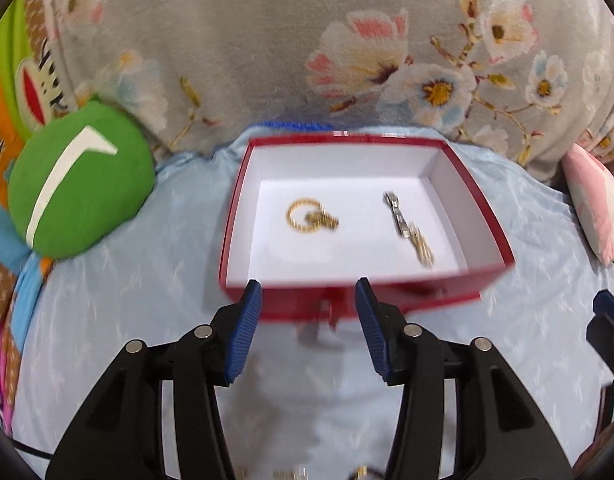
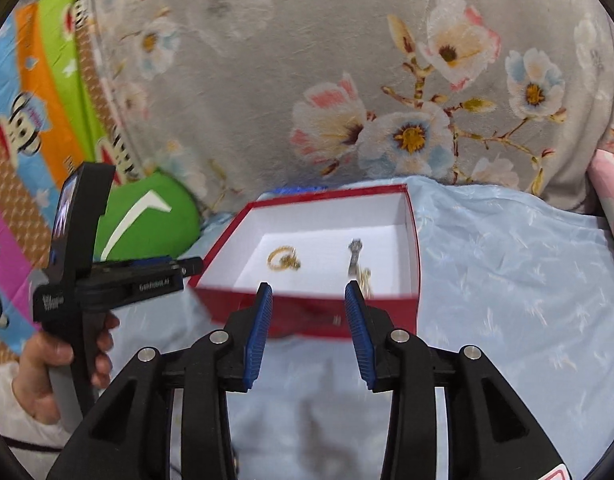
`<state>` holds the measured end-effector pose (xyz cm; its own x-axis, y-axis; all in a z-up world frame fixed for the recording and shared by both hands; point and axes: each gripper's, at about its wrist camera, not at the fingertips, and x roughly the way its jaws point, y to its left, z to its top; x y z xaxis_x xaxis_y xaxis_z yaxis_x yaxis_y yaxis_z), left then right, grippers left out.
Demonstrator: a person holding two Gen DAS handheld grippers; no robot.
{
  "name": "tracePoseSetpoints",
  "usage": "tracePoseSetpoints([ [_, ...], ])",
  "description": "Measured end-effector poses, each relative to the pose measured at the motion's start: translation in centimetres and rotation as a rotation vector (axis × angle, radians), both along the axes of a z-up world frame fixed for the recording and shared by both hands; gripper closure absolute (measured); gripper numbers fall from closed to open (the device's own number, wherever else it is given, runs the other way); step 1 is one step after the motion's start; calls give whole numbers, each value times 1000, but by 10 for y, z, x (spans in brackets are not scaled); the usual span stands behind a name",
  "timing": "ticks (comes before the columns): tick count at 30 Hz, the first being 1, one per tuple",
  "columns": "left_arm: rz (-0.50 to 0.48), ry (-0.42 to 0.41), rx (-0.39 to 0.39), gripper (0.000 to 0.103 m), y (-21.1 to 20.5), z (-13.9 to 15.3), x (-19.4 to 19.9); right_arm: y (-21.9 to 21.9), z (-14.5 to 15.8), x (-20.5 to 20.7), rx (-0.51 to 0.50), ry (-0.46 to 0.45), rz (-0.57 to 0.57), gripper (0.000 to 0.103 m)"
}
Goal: Organize jewelry
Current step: 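Withdraw both tools from the red box back toward the jewelry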
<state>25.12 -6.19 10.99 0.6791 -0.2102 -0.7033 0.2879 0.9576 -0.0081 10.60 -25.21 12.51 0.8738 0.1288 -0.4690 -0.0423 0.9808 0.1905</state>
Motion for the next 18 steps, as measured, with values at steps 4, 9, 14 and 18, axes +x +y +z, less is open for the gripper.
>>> tracePoseSetpoints([
  [4,7,45,2,56,22,-17,-51,21,-30,-59,-35,73,38,63],
  [9,14,135,21,56,39,-54,-103,40,-79,-97,-7,209,76,61],
  [14,51,226,-1,56,57,-84,-124,39,-116,-116,21,296,30,61],
  [18,57,299,-17,56,63,-109,-134,28,-135,-121,20,339,-30,61],
])
